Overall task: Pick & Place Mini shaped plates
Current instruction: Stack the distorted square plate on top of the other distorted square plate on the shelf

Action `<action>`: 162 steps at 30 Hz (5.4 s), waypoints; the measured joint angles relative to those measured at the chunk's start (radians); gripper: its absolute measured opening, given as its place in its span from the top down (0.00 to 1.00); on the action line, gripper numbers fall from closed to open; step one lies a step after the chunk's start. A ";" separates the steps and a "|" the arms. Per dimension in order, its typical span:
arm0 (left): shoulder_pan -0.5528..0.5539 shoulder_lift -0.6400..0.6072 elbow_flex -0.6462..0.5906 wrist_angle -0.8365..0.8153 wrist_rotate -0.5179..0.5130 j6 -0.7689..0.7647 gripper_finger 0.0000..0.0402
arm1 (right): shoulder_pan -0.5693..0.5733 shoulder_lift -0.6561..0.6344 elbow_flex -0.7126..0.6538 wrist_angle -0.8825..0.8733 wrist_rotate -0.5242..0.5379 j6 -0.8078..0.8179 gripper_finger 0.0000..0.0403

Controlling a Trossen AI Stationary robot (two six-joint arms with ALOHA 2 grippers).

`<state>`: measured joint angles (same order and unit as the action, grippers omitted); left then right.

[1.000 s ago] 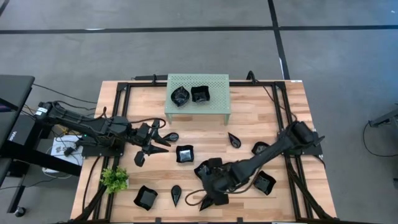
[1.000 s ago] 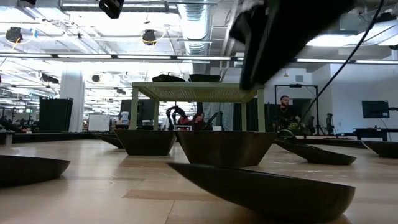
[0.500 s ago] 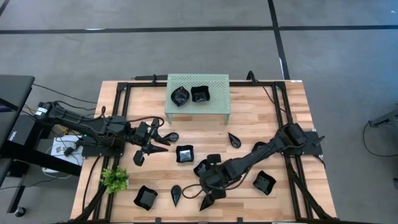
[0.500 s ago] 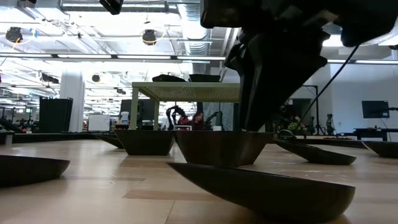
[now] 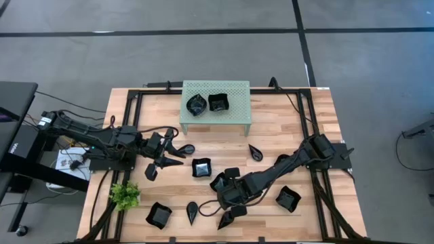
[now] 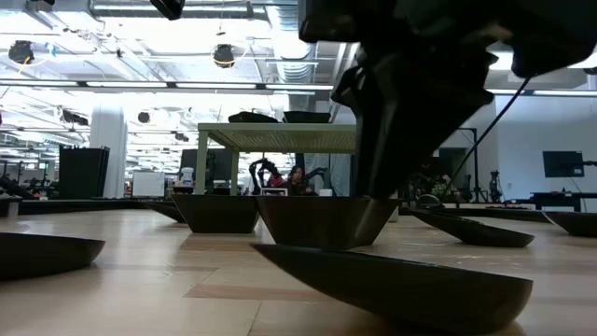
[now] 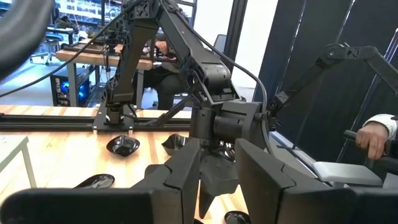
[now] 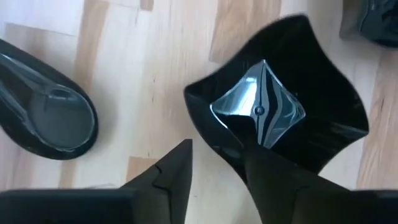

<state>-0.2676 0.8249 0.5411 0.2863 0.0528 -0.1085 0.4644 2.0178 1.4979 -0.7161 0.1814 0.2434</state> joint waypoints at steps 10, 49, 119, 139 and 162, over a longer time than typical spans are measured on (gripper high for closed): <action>0.000 0.000 0.000 0.000 0.000 0.000 0.74 | -0.024 -0.001 -0.036 0.027 0.000 -0.017 0.64; 0.000 0.003 0.000 -0.009 0.000 0.000 0.74 | -0.448 -0.429 -0.092 0.179 0.360 -0.390 0.98; -0.009 0.705 0.055 -0.260 -0.221 0.306 0.93 | -0.206 -0.867 -0.830 0.720 0.288 -0.216 0.77; 0.097 0.568 0.487 -0.263 -0.472 0.554 0.98 | -0.226 -0.867 -0.830 0.723 0.288 -0.242 0.77; 0.478 0.739 0.504 -0.081 -0.336 0.542 0.98 | -0.229 -0.866 -0.829 0.672 0.288 -0.214 0.77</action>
<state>0.2100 1.5639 1.0447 0.2050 -0.2836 0.4335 0.2352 1.1515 0.6685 -0.0436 0.4690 0.0298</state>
